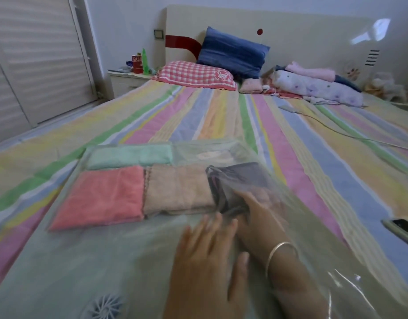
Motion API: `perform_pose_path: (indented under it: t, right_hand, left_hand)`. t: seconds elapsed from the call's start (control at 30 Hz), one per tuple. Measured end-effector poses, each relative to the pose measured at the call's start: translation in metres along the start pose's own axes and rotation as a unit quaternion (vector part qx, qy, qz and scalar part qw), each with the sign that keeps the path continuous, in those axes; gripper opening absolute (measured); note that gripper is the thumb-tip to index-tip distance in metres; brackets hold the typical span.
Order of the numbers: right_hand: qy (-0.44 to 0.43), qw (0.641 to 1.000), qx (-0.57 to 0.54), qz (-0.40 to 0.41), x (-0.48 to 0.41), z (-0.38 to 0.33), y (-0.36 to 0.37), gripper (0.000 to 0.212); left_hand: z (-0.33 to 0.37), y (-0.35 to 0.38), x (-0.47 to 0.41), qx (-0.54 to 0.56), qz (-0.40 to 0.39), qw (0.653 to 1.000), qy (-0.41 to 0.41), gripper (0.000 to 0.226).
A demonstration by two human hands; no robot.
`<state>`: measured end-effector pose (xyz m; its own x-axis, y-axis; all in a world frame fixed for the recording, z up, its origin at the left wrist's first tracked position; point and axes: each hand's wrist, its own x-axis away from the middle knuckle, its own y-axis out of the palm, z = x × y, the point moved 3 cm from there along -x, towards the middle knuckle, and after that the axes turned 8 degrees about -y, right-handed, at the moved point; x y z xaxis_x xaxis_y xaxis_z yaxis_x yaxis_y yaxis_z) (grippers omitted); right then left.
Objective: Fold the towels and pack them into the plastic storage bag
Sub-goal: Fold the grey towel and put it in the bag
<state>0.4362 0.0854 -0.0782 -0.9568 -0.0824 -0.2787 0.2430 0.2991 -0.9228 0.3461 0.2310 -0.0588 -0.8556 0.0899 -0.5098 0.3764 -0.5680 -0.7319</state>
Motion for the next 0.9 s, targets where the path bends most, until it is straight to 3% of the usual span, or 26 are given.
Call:
perform_pose_path:
  t: [0.07,0.2,0.37,0.57,0.63,0.73,0.83,0.9]
  right_hand:
    - [0.008,0.998,0.037,-0.042,0.006,-0.007,0.0,0.06]
    - [0.017,0.99,0.075,-0.116,0.003,-0.009,0.014,0.059]
    - [-0.002,0.989,0.066,-0.132,-0.017,-0.003,0.018,0.057]
    - [-0.012,0.995,0.064,-0.078,-0.011,0.002,0.015,0.058]
    - [-0.011,0.996,0.051,-0.071,0.003,0.003,0.011,0.058]
    - [-0.049,0.994,0.05,-0.082,0.044,-0.007,0.008,0.079]
    - [-0.067,0.996,0.019,-0.06,0.102,-0.013,-0.012,0.08]
    - [-0.073,0.992,0.002,-0.106,0.144,-0.013,-0.023,0.083]
  left_hand:
    - [-0.01,-0.004,-0.003,-0.077,0.001,0.996,-0.042,0.07]
    - [-0.018,0.009,0.011,-0.115,-0.088,0.981,-0.125,0.077]
    - [-0.025,0.025,0.021,-0.187,-0.055,0.975,-0.102,0.066]
    - [-0.026,0.023,0.021,-0.146,-0.083,0.979,-0.117,0.073]
    - [-0.021,0.017,0.02,-0.132,-0.077,0.983,-0.102,0.063]
    - [-0.004,0.003,0.02,-0.102,-0.085,0.989,-0.069,0.055]
    - [0.03,-0.014,0.03,-0.058,-0.112,0.991,-0.035,0.054]
    - [0.061,-0.024,0.042,-0.001,-0.135,0.99,-0.027,0.054]
